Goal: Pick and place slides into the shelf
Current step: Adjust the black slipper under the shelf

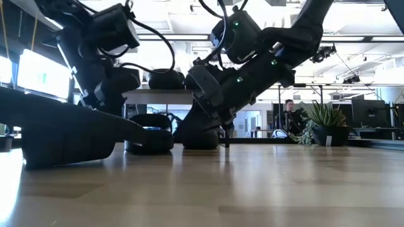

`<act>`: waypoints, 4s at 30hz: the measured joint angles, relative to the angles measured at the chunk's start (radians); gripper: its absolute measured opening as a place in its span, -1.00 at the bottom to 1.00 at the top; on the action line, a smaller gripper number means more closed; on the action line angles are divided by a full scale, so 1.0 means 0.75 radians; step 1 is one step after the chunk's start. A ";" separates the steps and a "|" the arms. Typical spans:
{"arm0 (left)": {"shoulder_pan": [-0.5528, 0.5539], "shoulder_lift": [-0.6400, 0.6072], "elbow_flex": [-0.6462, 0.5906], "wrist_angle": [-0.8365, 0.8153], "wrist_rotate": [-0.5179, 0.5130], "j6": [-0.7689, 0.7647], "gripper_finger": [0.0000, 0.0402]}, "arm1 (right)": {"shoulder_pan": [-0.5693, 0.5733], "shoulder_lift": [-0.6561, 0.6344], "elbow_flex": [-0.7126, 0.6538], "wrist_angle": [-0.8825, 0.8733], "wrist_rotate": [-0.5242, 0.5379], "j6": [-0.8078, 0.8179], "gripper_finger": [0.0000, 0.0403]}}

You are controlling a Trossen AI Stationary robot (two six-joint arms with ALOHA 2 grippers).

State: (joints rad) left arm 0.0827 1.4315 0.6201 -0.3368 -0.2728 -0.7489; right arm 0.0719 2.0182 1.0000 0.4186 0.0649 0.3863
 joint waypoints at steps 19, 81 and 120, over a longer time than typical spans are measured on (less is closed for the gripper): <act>0.111 0.059 -0.001 0.115 -0.011 0.096 -0.99 | -0.048 -0.001 0.002 -0.007 -0.016 -0.065 -1.00; -0.081 0.026 0.005 0.029 -0.281 -0.056 -1.00 | -0.155 -0.002 0.002 0.014 0.088 0.032 -1.00; 0.222 0.213 0.005 0.374 -0.271 0.221 -1.00 | -0.116 -0.002 0.002 0.010 0.071 -0.038 -1.00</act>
State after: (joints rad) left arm 0.2493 1.5913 0.6235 -0.0565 -0.4760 -0.5829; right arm -0.0149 2.0171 1.0012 0.4260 0.1184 0.3576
